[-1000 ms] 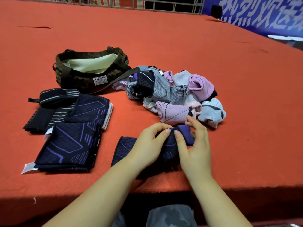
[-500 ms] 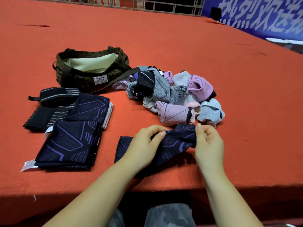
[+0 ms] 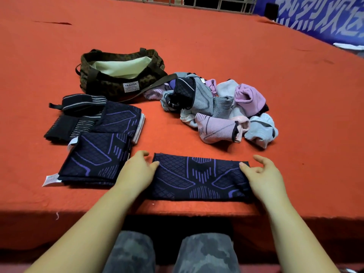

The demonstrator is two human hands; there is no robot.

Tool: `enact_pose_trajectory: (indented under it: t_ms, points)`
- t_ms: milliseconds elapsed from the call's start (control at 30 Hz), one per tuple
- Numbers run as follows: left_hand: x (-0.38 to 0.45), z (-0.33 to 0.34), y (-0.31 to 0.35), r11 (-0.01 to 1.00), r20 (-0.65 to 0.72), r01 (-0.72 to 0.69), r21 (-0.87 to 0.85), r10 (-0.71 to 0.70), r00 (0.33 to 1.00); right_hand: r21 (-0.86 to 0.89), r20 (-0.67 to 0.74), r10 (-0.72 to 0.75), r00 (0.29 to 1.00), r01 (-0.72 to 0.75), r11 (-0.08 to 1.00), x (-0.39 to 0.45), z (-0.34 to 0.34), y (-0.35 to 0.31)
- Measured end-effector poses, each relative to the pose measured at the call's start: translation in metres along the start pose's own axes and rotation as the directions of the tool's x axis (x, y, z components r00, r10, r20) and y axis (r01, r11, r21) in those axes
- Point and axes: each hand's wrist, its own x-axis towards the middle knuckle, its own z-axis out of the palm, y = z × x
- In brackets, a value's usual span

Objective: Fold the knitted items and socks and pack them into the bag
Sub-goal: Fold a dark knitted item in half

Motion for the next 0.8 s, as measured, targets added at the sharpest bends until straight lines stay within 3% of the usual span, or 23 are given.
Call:
enact_pose_trajectory:
  t_ms: [133,233,333,400,533,600,667,733,800]
  points:
    - [0.015,0.000,0.011,0.998,0.045,0.064,-0.019,-0.064,0.997,-0.028,-0.014,-0.017,1.000,0.017,0.999,0.006,0.005,0.004]
    - [0.020,-0.002,0.018,0.998,0.110,0.054,-0.042,-0.050,0.993,-0.200,-0.009,0.059,0.998,-0.060,0.978,0.018,0.010,0.007]
    - [0.018,0.000,0.020,0.963,0.128,0.072,-0.261,-0.039,0.991,-0.384,0.032,0.102,0.994,-0.082,0.920,0.025,0.011,0.011]
    - [0.015,0.001,0.019,0.906,0.177,0.094,-0.412,-0.021,0.984,-0.267,0.033,0.057,0.998,-0.047,0.963,0.026,0.011,0.010]
    - [0.006,-0.013,0.024,0.792,0.139,0.041,-0.610,0.056,0.989,0.198,0.078,0.006,0.997,-0.021,0.980,0.019,0.001,-0.004]
    - [0.004,-0.027,0.031,0.727,0.087,-0.072,-0.683,0.179,0.980,0.273,0.125,-0.104,0.987,0.067,0.960,0.016,-0.009,-0.015]
    - [0.002,-0.043,0.037,0.655,0.004,-0.190,-0.731,0.282,0.959,0.234,0.099,-0.277,0.956,0.248,0.940,0.014,-0.024,-0.029]
    - [-0.001,-0.060,0.039,0.671,-0.118,-0.352,-0.653,0.368,0.922,0.133,0.013,-0.435,0.900,0.430,0.893,0.009,-0.037,-0.040]
    - [-0.006,-0.070,0.034,0.709,-0.148,-0.459,-0.536,0.457,0.877,0.011,-0.030,-0.544,0.838,0.545,0.839,-0.003,-0.045,-0.043]
